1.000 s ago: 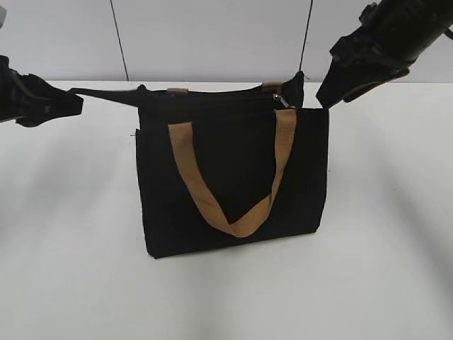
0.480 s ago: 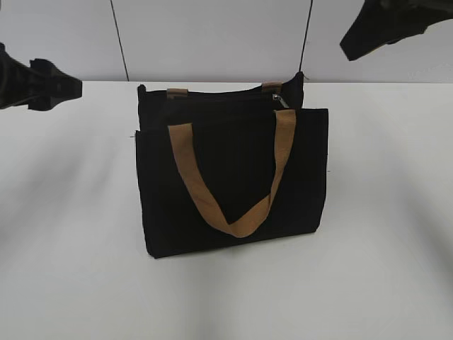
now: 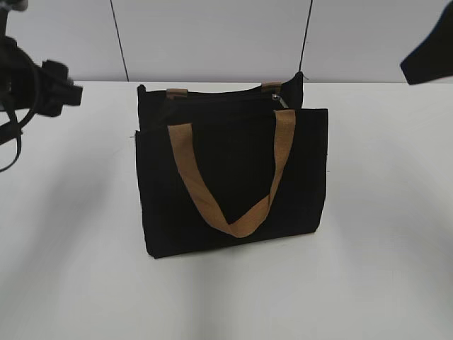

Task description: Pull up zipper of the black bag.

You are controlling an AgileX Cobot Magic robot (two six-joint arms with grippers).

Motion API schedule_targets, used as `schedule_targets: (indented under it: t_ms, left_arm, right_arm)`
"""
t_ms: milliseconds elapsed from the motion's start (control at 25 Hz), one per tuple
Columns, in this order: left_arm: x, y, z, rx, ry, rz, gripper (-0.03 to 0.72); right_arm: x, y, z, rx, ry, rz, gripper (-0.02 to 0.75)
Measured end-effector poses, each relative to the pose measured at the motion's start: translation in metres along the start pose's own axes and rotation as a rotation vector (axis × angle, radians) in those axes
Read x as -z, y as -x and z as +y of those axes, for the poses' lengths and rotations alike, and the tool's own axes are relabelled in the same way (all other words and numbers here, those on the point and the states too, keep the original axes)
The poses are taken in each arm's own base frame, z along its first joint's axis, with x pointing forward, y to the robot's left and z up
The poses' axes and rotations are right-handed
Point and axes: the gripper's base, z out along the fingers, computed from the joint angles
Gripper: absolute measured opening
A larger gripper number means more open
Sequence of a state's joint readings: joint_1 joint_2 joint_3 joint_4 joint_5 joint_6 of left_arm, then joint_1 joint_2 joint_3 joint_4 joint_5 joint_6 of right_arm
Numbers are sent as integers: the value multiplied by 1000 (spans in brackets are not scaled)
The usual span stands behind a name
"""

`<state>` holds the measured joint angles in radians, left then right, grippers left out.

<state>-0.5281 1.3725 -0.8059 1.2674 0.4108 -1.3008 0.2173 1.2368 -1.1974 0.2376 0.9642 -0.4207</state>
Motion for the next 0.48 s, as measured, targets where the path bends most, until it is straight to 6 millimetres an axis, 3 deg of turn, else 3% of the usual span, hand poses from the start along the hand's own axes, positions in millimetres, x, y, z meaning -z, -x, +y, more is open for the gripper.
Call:
schedule_targets:
  t_ms: [160, 280, 480]
  left_arm:
    - [18, -13, -5, -83, 7, 200, 517]
    - [48, -8, -11, -122, -93, 276, 529]
    - [102, -11, -9, -143, -255, 380, 621]
  right_arm:
    - [8, -32, 10, -5, -8, -5, 571]
    - [19, -54, 19, -1, -7, -7, 595]
    - [45, -96, 38, -6, 10, 8, 609]
